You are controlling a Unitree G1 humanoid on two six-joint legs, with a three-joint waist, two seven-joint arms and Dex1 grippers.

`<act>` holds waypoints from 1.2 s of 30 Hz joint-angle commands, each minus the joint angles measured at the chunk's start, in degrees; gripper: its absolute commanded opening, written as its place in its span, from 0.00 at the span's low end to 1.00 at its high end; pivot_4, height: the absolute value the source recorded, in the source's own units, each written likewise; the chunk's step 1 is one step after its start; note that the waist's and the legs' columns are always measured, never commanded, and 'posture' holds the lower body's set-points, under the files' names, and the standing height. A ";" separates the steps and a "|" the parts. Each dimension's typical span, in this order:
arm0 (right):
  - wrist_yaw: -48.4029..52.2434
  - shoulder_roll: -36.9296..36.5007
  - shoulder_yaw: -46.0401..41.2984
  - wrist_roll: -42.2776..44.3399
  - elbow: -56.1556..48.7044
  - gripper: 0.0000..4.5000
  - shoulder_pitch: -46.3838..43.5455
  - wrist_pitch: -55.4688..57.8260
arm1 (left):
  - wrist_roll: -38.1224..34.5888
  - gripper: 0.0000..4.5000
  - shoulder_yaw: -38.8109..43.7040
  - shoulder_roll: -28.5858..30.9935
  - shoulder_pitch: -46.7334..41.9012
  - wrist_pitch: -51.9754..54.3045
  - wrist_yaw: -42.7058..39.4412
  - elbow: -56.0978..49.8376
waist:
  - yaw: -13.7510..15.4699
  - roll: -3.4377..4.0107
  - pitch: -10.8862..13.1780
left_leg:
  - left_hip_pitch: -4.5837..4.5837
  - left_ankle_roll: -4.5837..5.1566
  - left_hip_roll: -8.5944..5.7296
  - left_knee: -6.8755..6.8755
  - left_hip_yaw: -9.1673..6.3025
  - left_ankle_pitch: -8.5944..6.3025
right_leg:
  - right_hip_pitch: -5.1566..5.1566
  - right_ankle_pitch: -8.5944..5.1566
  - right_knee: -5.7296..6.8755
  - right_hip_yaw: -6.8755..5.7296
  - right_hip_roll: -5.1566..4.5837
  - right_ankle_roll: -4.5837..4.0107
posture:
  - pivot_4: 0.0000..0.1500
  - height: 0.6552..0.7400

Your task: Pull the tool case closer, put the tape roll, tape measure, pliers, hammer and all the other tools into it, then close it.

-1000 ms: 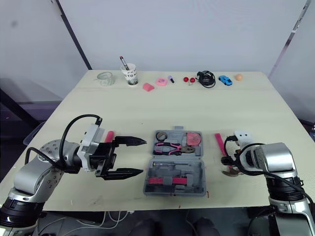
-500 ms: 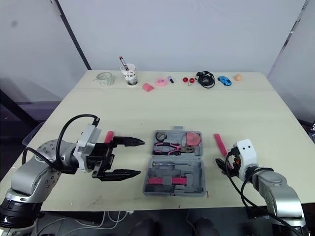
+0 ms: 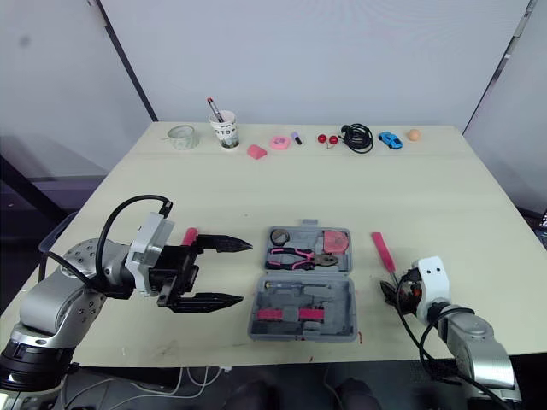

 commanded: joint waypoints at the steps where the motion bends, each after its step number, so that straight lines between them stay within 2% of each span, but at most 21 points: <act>1: -0.14 0.00 0.95 -0.43 1.34 0.69 1.15 -3.00 | -0.67 1.00 1.06 0.59 -0.27 -0.05 -0.17 -0.85 | 0.01 -0.01 0.00 | 0.00 0.00 0.00 0.00 0.00 0.00 | 0.00 0.00 0.00 0.00 0.00 0.00 | 1.00 1.00; 2: -0.43 0.19 1.18 -0.55 1.69 0.61 1.33 -3.34 | -0.68 1.00 1.12 0.63 -0.19 -0.02 -0.12 -0.91 | 0.01 -0.04 -0.02 | 0.00 0.00 0.00 0.00 0.00 0.00 | 0.00 0.00 0.00 0.00 0.00 0.00 | 1.00 1.00; 4: -0.88 0.66 1.50 -0.80 2.45 0.38 1.40 -4.21 | -0.71 1.00 1.19 0.66 -0.09 -0.01 -0.04 -0.94 | 0.01 -0.05 -0.03 | 0.01 0.00 0.00 0.00 -0.02 0.00 | 0.00 0.00 0.00 -0.01 0.00 0.00 | 1.00 1.00; 5: -1.08 0.92 1.55 -0.94 3.11 0.34 1.29 -4.84 | -0.71 1.00 1.23 0.69 -0.01 -0.04 -0.05 -0.91 | 0.01 -0.05 -0.03 | 0.00 0.00 0.00 0.00 -0.02 0.00 | 0.00 0.00 0.00 -0.01 0.00 0.00 | 1.00 1.00; 8: -1.76 1.25 1.72 -1.47 4.78 0.03 1.00 -6.54 | -0.68 1.00 1.35 0.77 0.09 -0.14 -0.15 -0.68 | 0.00 -0.12 -0.08 | 0.02 0.00 0.00 0.00 0.00 0.00 | 0.01 0.00 0.01 0.00 0.00 -0.01 | 1.00 1.00; 13: -3.16 2.06 -0.16 -0.28 5.07 0.01 0.39 -7.94 | -0.27 1.00 1.17 0.80 0.02 -0.40 -0.25 -0.19 | 0.00 -0.43 -0.27 | 0.05 0.00 0.01 0.01 0.00 0.00 | 0.03 -0.02 0.01 0.00 0.00 -0.05 | 1.00 1.00; 18: -2.22 -0.18 -1.40 0.59 2.55 0.01 0.52 -8.98 | -0.49 1.00 1.36 0.72 0.22 -0.58 -0.47 -0.06 | 0.00 -0.42 -0.27 | 0.07 0.00 0.01 0.03 0.06 0.00 | 0.03 -0.05 0.03 0.06 -0.01 -0.10 | 1.00 1.00; 23: 2.41 -5.85 -2.56 3.07 -3.90 0.01 0.49 -7.24 | -0.93 1.00 1.46 0.35 -0.31 -0.63 -0.75 0.50 | 0.11 -0.07 -0.05 | 0.03 0.00 -0.01 0.02 0.11 0.00 | 0.01 -0.03 0.02 0.10 -0.03 -0.06 | 1.00 1.00; 30: 12.01 -15.27 0.52 7.47 -14.56 0.01 2.11 -2.31 | -0.64 1.00 1.99 1.08 -0.19 -1.48 -2.83 2.20 | 0.02 -0.06 -0.05 | 0.07 0.00 0.03 -0.01 0.02 0.00 | 0.00 0.00 0.05 0.05 0.04 0.01 | 1.00 1.00; 36: 19.77 -23.78 8.72 6.43 -19.87 0.01 -2.00 0.30 | 0.73 1.00 2.51 2.81 -0.09 -3.58 -7.09 6.41 | 0.06 -0.07 -0.05 | 0.05 0.00 0.02 0.02 0.06 0.00 | 0.00 -0.03 0.02 0.07 0.03 -0.05 | 1.00 1.00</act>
